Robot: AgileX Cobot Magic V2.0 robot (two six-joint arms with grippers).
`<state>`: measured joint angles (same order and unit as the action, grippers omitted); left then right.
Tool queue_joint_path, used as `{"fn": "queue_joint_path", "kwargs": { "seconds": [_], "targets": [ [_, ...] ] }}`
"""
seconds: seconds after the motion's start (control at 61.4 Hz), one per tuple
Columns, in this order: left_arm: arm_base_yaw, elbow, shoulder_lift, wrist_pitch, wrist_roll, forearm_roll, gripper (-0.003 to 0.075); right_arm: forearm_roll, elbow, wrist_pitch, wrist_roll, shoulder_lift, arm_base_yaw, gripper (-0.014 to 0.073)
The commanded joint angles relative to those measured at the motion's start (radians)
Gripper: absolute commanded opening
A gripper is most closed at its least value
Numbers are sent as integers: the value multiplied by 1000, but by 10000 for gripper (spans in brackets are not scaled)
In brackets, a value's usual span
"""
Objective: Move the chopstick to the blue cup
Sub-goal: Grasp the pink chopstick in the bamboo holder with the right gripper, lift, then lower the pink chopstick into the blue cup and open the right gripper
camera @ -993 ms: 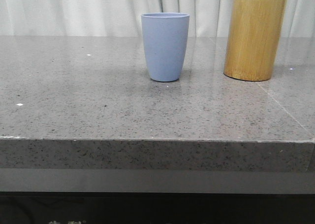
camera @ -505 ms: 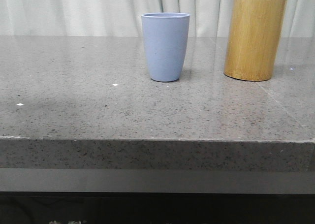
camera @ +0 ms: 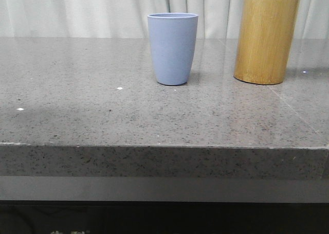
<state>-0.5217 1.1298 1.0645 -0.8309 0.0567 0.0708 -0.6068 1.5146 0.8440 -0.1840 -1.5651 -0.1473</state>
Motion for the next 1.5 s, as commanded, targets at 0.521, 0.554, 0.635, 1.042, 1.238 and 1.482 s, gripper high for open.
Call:
{"fn": "queue_joint_path", "kwargs": {
  "seconds": [0.521, 0.554, 0.635, 1.042, 1.238, 1.482],
  "targets": [
    [1, 24, -18, 75, -12, 11, 188, -121, 76, -33, -76, -5, -8, 63],
    [1, 24, -18, 75, -12, 11, 188, -121, 76, -32, -76, -5, -8, 38],
    [1, 24, -18, 75, -12, 11, 188, -121, 76, -31, -83, -4, -8, -19],
    [1, 24, -18, 75, -12, 11, 188, -63, 377, 199, -173, -2, -8, -67],
    [1, 24, -18, 80, -12, 11, 188, -43, 585, 271, -173, 11, 30, -67],
    [1, 24, -18, 82, -12, 11, 188, -38, 611, 233, -219, 38, 221, -67]
  ]
}}
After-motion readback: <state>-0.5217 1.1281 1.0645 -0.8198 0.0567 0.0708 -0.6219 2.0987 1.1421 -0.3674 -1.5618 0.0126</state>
